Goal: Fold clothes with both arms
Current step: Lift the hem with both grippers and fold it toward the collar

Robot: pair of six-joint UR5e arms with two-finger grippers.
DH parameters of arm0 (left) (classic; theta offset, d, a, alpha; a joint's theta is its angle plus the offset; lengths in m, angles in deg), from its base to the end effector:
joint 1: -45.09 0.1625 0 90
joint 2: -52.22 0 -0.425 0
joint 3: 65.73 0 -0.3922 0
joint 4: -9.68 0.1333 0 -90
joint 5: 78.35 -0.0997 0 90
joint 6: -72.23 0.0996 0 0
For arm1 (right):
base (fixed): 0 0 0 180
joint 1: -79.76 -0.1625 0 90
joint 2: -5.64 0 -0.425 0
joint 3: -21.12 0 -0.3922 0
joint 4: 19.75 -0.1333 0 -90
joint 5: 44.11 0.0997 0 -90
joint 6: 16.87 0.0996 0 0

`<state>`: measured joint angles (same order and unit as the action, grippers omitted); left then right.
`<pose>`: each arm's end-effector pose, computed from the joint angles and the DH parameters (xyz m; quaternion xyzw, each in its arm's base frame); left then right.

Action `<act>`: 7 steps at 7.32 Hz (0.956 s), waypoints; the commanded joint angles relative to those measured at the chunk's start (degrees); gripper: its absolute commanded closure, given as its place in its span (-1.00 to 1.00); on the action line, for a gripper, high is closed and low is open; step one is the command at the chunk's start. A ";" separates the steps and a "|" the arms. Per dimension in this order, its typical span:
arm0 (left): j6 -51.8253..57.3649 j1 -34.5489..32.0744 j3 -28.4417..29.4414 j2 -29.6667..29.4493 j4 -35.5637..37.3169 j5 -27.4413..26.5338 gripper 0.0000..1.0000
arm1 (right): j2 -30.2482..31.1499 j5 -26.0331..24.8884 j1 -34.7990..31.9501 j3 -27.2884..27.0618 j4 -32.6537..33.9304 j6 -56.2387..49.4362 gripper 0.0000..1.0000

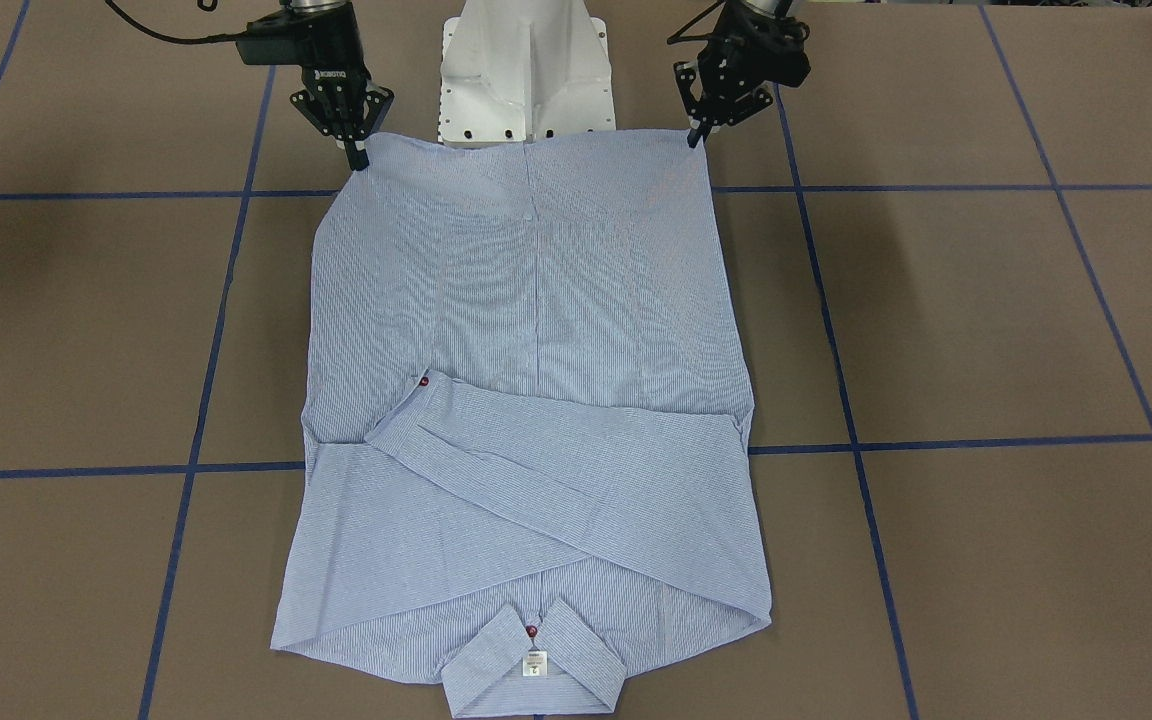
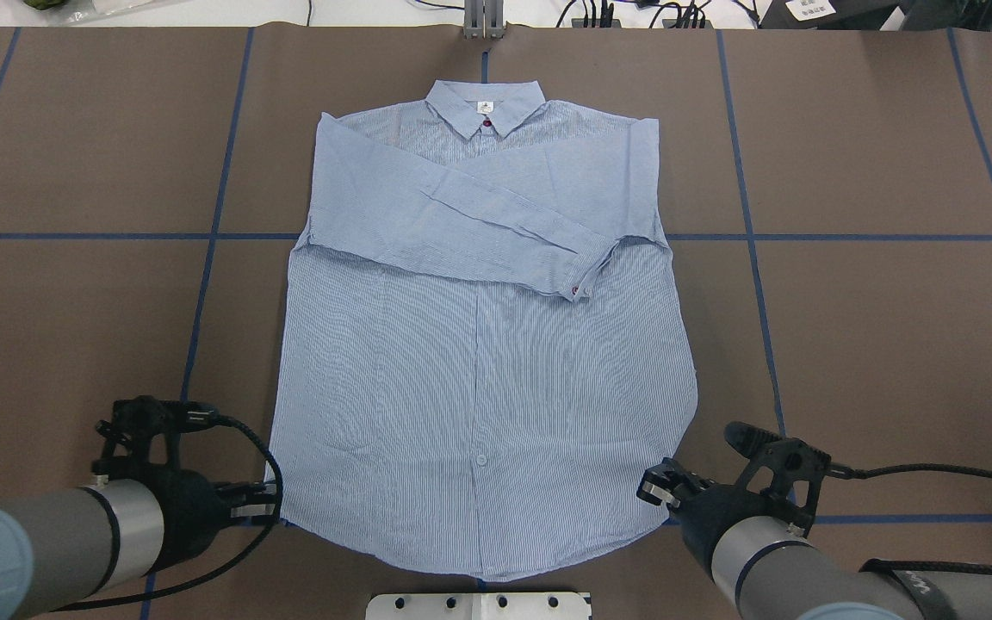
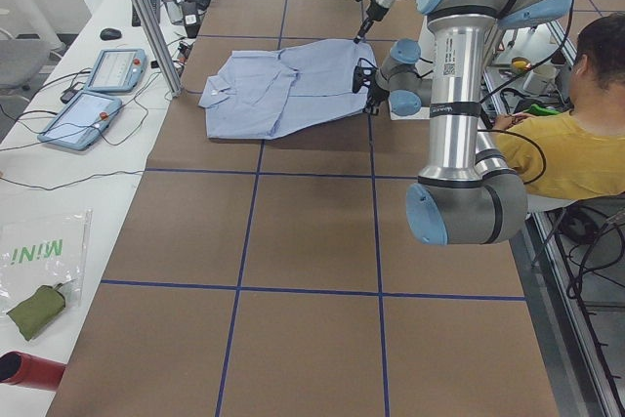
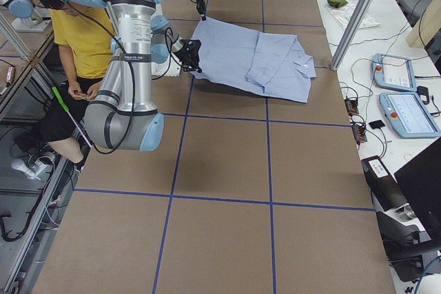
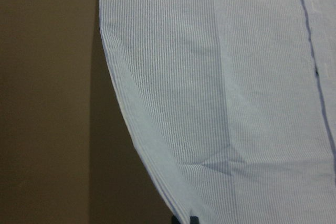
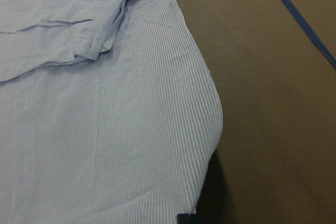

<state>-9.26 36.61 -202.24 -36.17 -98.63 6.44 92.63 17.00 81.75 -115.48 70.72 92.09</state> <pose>0.3740 -0.1997 0.2662 0.1156 0.5121 -0.0236 0.8508 -0.4137 -0.1672 0.2698 0.1499 -0.4372 0.2325 0.8558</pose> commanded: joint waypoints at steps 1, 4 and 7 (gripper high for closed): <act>-0.16 0.04 -14.17 0.68 12.19 4.93 1.00 | -0.50 2.25 5.54 -17.05 18.26 0.71 1.00; 0.28 -2.84 -15.99 -2.29 16.19 8.55 1.00 | -4.72 2.69 2.52 -17.66 21.93 0.81 1.00; 9.57 -17.14 5.02 -21.15 17.70 8.47 1.00 | -21.55 8.85 -14.93 -2.00 25.29 -8.74 1.00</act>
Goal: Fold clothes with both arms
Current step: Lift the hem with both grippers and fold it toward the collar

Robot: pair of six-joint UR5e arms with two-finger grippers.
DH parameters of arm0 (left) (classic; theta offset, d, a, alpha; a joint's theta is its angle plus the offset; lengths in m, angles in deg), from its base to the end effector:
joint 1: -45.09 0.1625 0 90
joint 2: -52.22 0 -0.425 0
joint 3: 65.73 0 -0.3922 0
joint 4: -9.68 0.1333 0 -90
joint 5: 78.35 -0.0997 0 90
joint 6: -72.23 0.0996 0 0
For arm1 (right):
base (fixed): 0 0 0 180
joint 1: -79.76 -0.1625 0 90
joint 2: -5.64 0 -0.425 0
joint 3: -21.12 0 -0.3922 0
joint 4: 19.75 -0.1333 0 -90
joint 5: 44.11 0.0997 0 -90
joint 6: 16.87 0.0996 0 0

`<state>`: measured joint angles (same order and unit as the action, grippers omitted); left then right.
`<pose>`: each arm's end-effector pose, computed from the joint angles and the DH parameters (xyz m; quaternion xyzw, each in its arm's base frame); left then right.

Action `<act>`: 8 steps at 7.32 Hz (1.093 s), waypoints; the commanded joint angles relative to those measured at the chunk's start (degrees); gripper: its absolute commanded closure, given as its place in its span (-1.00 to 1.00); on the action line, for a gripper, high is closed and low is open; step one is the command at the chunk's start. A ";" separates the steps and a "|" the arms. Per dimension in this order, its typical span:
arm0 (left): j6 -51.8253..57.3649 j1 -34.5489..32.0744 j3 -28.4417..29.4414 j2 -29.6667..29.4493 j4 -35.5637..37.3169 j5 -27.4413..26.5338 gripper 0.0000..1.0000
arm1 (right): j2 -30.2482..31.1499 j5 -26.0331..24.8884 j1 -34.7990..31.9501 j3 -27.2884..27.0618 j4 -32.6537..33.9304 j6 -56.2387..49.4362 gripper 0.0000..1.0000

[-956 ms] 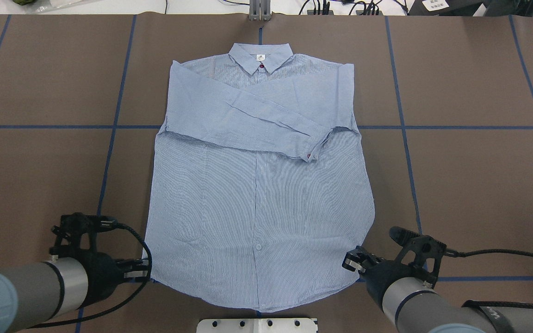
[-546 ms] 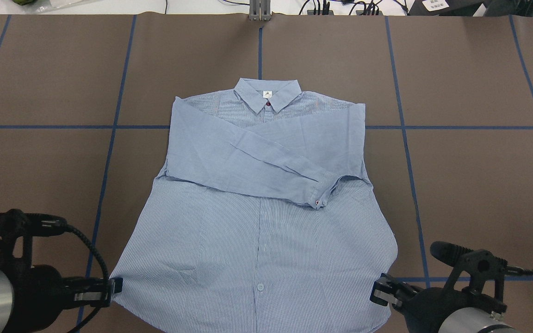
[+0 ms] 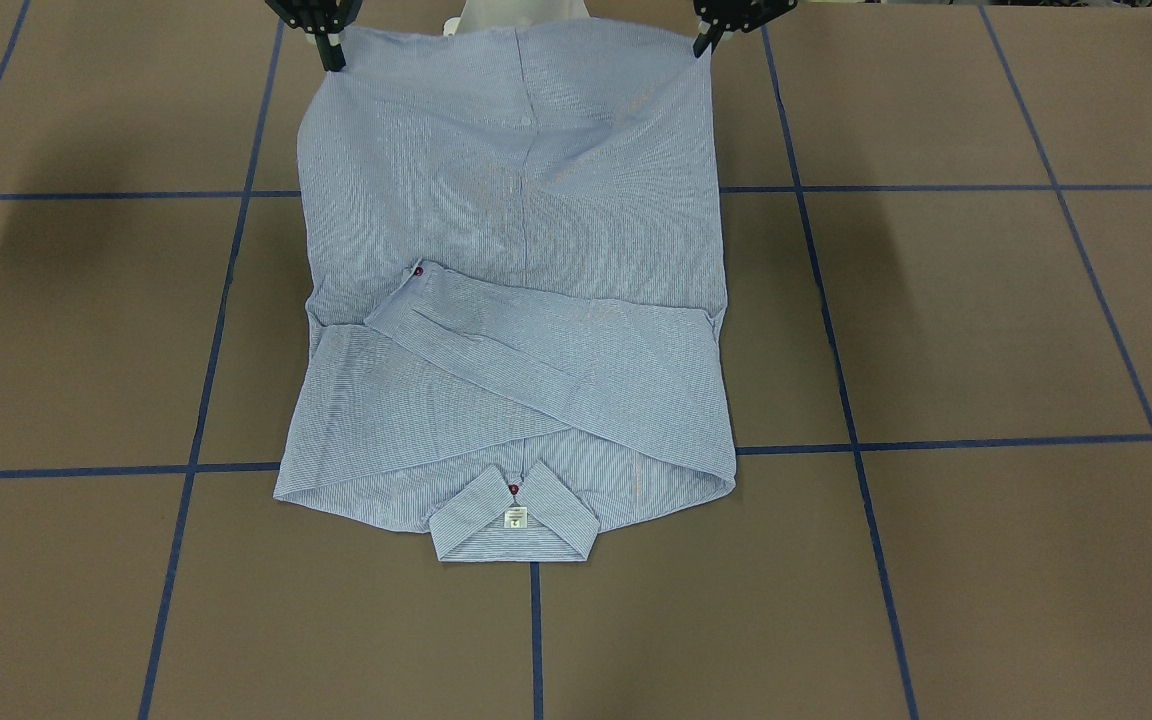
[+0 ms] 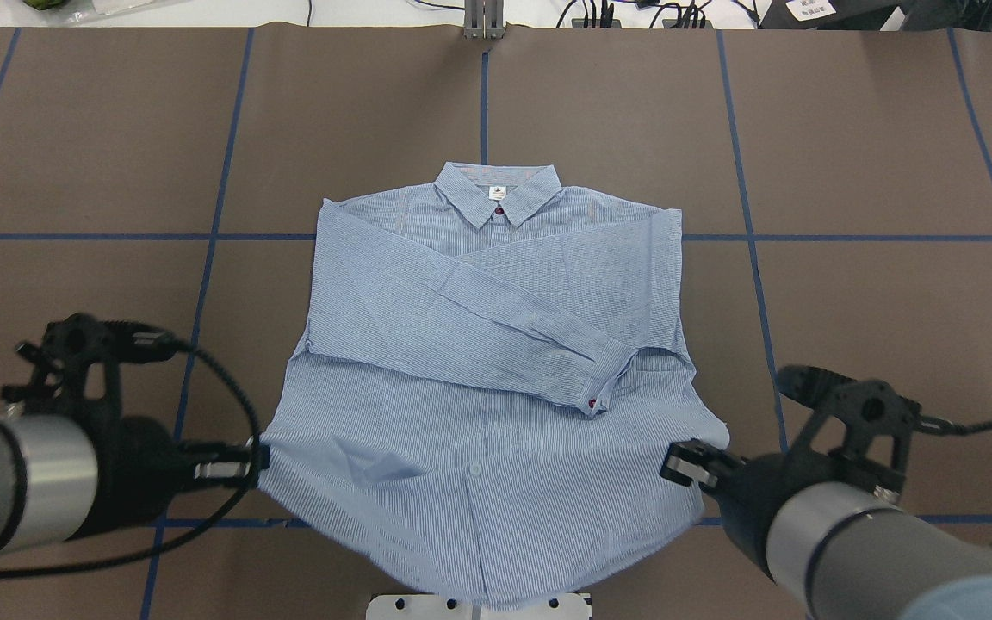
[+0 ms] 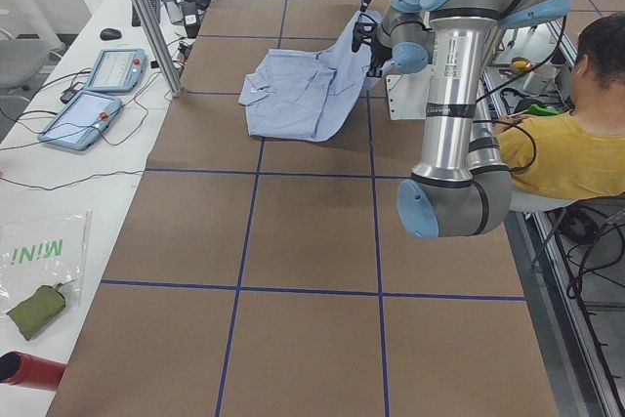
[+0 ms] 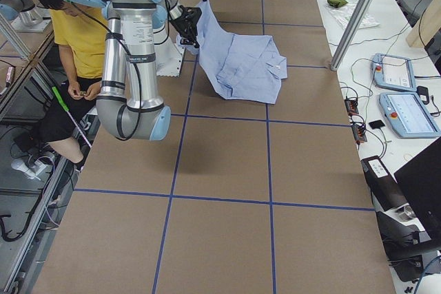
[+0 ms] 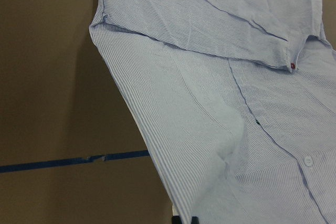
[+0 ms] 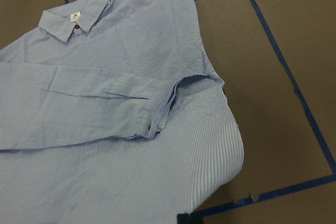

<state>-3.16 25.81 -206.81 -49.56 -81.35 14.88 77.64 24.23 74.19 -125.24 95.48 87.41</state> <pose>0.3343 -0.2522 0.1838 0.1313 0.5129 -0.0197 0.8481 -0.3540 -0.2054 0.1742 0.1394 -0.4201 0.2309 0.8665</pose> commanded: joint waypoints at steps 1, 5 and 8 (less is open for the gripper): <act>5.84 -11.00 16.04 -12.26 0.33 -0.07 1.00 | -8.70 3.71 -12.83 10.45 0.09 -9.31 1.00; 12.98 -19.48 38.52 -22.48 -7.26 -0.76 1.00 | -12.85 6.10 -25.70 36.95 -21.71 -18.22 1.00; 17.01 -19.48 56.87 -24.26 -24.62 -2.44 1.00 | -14.86 10.02 -27.81 50.36 -30.40 -21.83 1.00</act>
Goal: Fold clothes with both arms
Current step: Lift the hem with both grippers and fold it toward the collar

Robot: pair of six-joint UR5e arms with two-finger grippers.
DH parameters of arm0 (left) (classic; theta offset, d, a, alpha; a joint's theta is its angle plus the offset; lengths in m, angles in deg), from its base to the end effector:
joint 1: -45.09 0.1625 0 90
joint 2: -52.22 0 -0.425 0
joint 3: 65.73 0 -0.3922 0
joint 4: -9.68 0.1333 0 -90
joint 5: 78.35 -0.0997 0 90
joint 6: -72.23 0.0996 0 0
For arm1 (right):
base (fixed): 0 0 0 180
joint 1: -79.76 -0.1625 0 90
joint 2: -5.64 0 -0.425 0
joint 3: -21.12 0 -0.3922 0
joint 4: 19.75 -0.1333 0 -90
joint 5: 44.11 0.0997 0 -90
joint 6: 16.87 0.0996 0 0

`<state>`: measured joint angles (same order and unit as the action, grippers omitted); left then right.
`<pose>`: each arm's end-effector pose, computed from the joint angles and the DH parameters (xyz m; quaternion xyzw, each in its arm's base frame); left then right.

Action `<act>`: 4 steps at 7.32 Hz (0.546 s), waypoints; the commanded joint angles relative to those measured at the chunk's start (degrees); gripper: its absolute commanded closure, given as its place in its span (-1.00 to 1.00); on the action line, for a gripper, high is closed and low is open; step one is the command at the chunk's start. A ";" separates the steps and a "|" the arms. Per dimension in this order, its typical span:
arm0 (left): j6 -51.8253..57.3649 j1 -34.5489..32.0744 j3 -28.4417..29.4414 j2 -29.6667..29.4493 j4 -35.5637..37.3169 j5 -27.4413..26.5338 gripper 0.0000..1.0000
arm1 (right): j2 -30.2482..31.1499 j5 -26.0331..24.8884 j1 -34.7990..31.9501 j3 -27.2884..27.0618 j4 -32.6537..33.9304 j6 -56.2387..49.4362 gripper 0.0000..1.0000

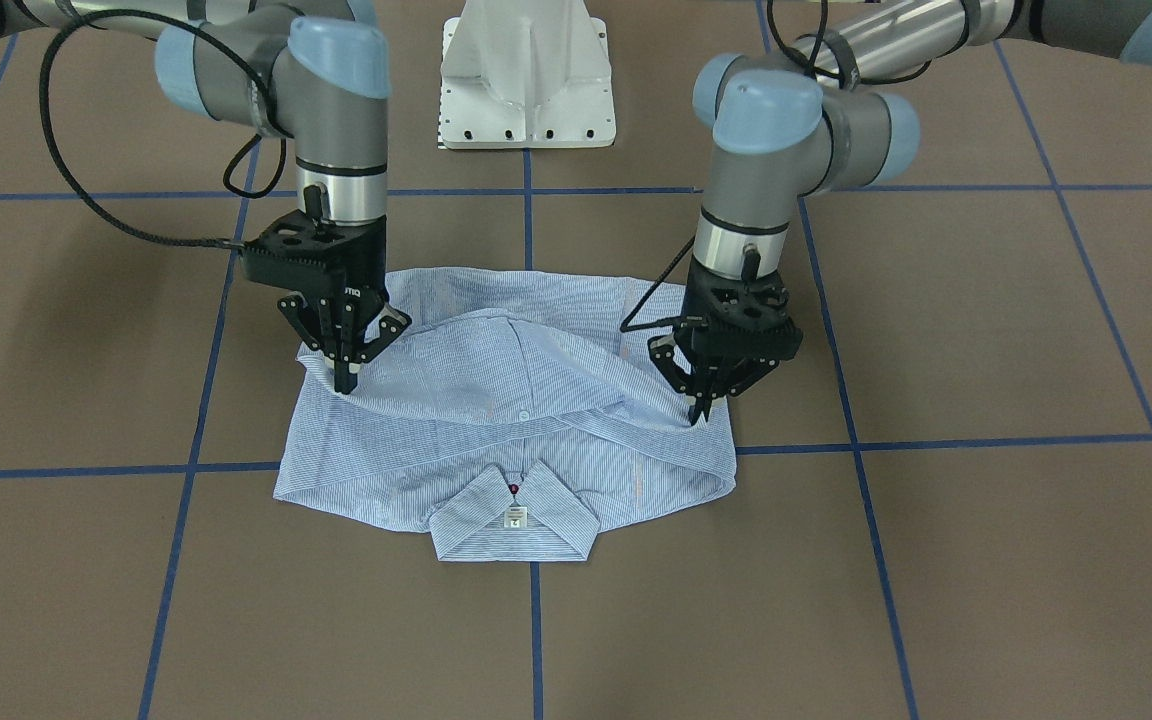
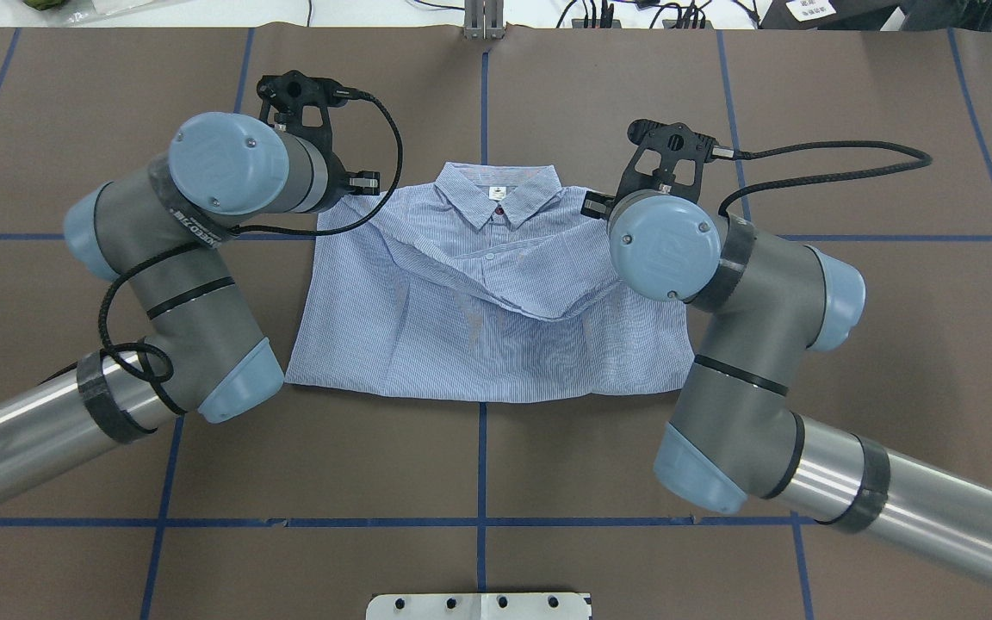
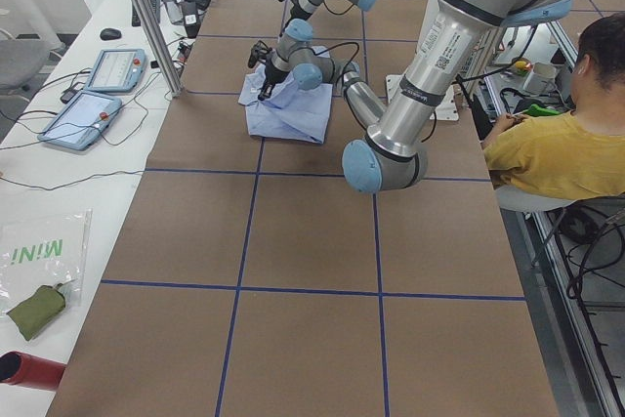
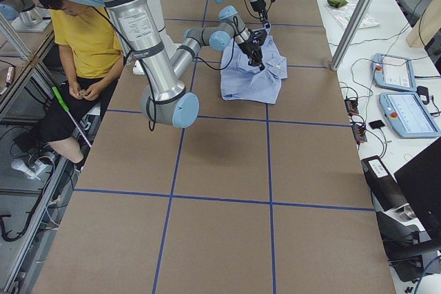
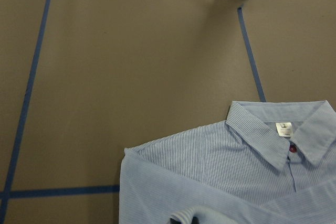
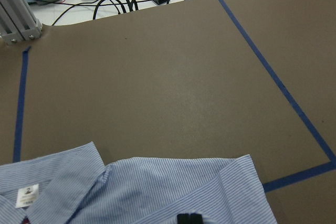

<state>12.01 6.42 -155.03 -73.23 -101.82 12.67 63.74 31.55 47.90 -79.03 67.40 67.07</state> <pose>0.4698 -0.5444 0.2576 0.2586 0.3942 -0.0642 0.8796 -0.4726 -0.4797 0.2586 0.2322 -0.3209 0.2512 0.8832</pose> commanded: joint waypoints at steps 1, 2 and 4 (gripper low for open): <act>3.77 -1.14 5.88 -0.59 -4.25 -0.14 1.00 | -0.97 6.83 -3.97 5.04 -2.42 -5.07 1.00; 6.23 -2.20 6.67 -0.59 -4.43 0.21 1.00 | -0.97 10.09 -5.82 7.23 -3.29 -7.54 1.00; 7.22 -2.38 7.82 -0.59 -5.21 1.52 1.00 | -2.45 12.04 -7.24 15.55 -11.62 -11.84 1.00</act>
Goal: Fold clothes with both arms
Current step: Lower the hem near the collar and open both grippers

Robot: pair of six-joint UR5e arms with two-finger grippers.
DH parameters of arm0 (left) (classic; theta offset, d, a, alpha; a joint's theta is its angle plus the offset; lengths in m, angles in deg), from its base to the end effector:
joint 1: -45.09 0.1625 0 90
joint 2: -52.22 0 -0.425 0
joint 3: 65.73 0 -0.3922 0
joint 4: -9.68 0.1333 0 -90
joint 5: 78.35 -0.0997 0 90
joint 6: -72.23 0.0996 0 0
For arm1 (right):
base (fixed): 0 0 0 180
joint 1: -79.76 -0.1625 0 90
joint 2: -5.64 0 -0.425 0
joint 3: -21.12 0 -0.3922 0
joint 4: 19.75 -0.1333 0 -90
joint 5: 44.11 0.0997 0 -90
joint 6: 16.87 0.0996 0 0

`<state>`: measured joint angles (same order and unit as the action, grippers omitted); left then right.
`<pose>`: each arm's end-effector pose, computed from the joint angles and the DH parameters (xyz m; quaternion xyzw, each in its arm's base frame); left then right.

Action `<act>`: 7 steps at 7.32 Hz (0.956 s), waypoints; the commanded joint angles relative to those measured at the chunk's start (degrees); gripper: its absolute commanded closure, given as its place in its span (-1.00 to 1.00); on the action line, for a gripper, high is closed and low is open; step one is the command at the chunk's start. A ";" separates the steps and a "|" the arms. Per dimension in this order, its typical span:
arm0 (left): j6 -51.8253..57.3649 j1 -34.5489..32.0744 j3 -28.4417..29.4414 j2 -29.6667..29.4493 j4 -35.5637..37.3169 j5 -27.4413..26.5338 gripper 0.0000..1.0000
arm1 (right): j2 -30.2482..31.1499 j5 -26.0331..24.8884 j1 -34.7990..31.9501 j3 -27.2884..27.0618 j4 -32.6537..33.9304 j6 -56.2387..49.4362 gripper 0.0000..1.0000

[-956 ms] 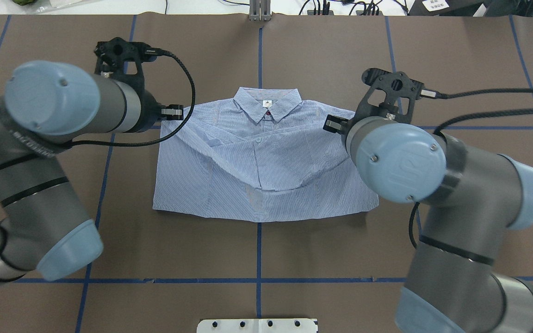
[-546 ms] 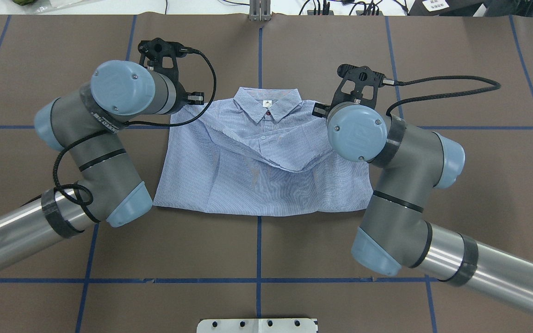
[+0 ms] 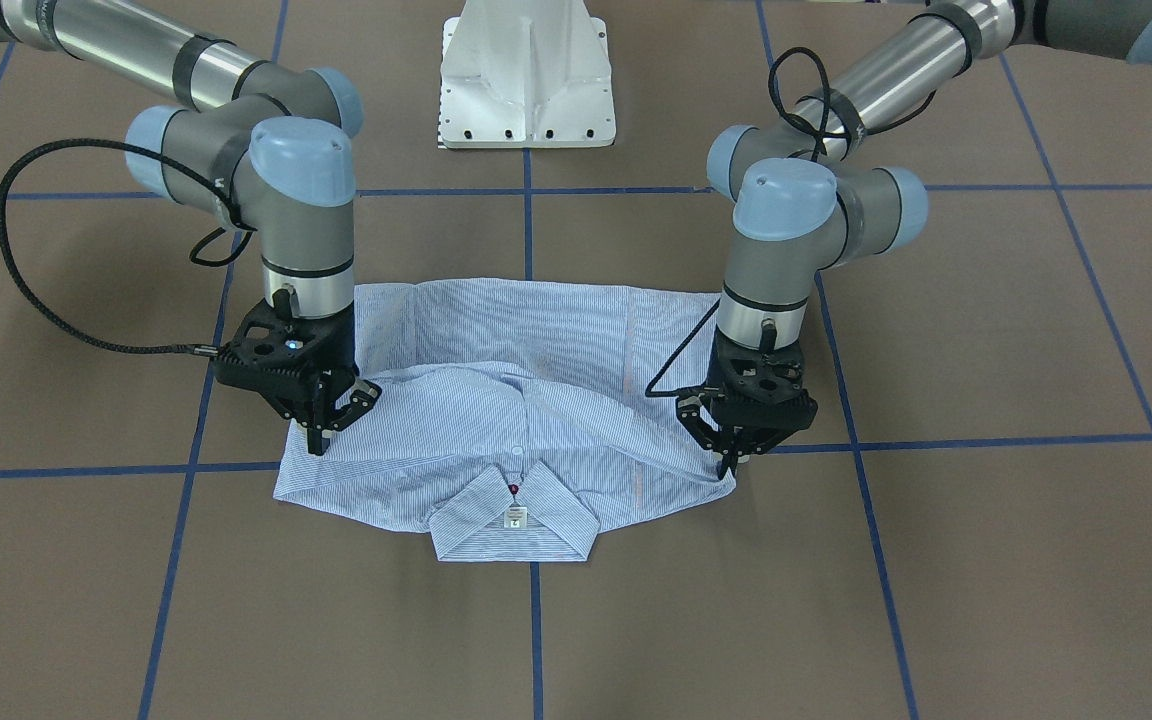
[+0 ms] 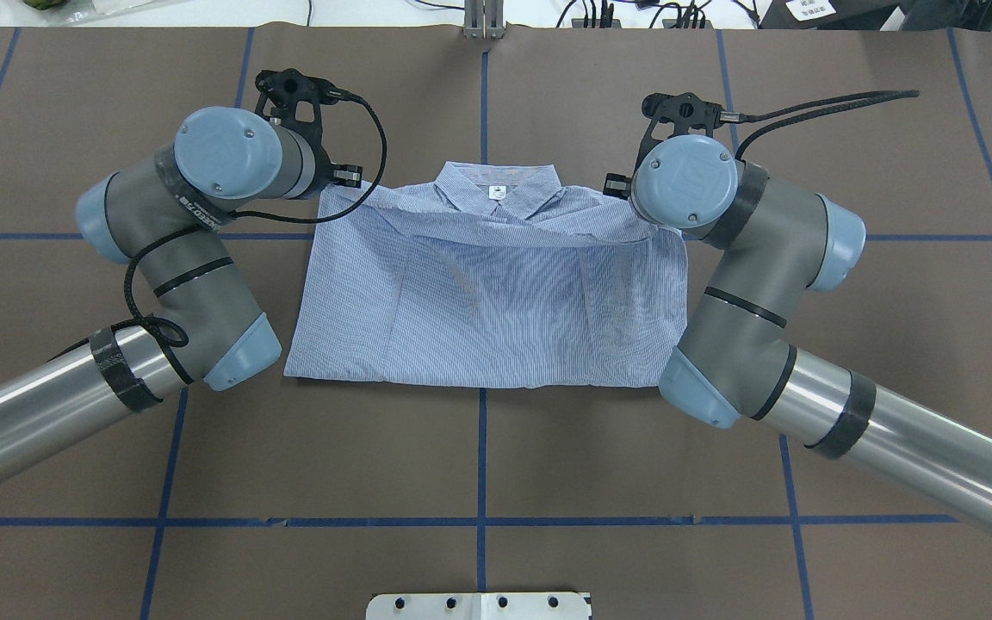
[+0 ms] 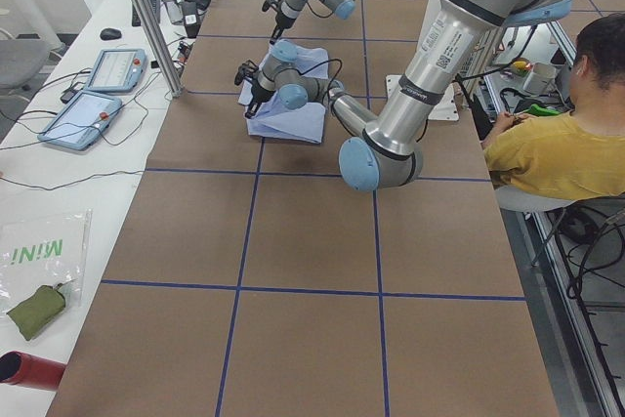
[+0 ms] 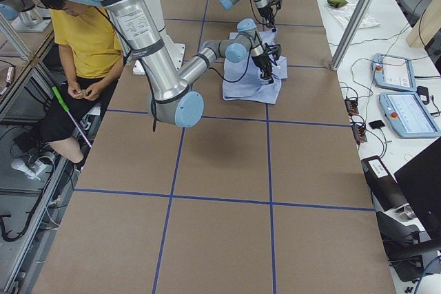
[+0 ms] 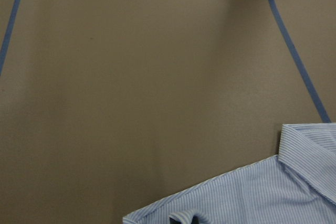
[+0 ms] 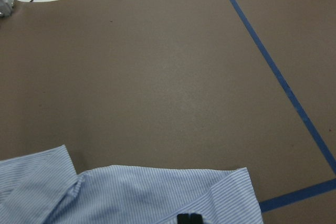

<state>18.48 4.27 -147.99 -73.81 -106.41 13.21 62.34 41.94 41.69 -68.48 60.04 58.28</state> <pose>0.4704 -0.5789 0.2973 0.2752 0.3649 -0.0292 0.8890 -0.4673 -0.5440 0.3091 0.1923 -0.3144 0.1995 0.9079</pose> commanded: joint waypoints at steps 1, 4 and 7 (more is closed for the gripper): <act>0.75 -0.23 1.31 -0.01 -0.98 1.43 1.00 | -2.37 3.66 -1.74 6.44 -4.46 -3.60 1.00; 2.86 -0.67 2.28 -0.01 -1.86 2.04 0.30 | -2.47 8.24 -4.02 8.29 -4.47 -6.42 0.09; 13.96 -5.91 2.10 0.60 -3.43 12.18 -1.00 | -3.70 18.48 -8.75 8.66 -4.29 -12.11 -0.99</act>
<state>26.07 1.37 -145.80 -73.61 -108.85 19.50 59.29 54.33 35.48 -59.62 55.65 49.32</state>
